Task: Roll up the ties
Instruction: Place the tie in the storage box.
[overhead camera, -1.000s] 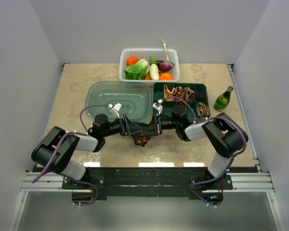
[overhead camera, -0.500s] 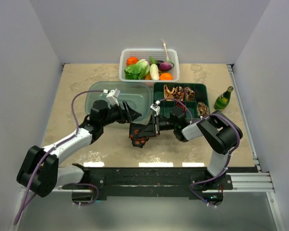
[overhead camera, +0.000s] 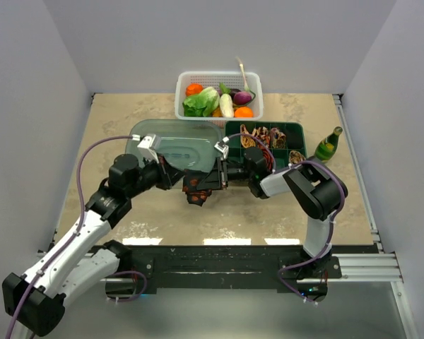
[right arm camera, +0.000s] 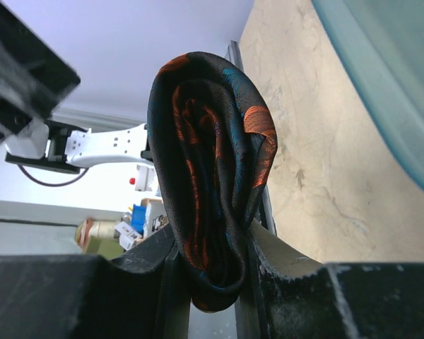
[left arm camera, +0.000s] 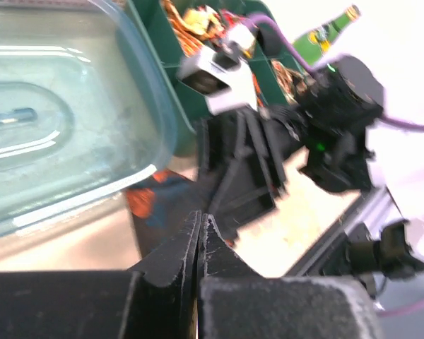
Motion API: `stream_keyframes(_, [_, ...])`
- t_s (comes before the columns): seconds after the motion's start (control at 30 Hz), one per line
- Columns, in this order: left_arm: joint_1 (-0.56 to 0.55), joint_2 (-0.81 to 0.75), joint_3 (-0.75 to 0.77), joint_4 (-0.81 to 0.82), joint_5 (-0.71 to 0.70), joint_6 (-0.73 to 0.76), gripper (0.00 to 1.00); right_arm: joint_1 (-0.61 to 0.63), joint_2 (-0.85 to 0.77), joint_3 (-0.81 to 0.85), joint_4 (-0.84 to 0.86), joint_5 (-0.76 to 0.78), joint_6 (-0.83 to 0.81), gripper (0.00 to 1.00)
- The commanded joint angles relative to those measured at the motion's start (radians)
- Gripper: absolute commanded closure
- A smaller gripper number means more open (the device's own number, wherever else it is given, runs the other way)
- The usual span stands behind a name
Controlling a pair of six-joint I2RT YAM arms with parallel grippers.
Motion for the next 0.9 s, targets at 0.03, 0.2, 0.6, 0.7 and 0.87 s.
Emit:
stream_keyframes(0.03, [-0.097, -0.005, 0.000, -0.116, 0.122, 0.032, 1.00, -0.006, 0.022, 0.083, -0.016, -0.009, -0.017, 0.69])
stream_keyframes(0.2, [-0.206, 0.040, 0.021, -0.193, 0.136, 0.055, 1.00, -0.009, 0.019, 0.123, -0.065, 0.000, -0.046, 0.69])
stream_keyframes(0.6, [-0.377, 0.182, -0.004, -0.271, -0.099, 0.106, 1.00, -0.009, -0.009, 0.149, -0.148, 0.008, -0.083, 0.69])
stream_keyframes(0.7, [-0.422, 0.239, 0.021, -0.289, -0.211, 0.095, 1.00, -0.007, -0.018, 0.152, -0.165, 0.008, -0.089, 0.68])
stream_keyframes(0.87, [-0.447, 0.259, 0.036, -0.296, -0.421, 0.049, 1.00, -0.009, -0.041, 0.147, -0.186, 0.003, -0.099, 0.68])
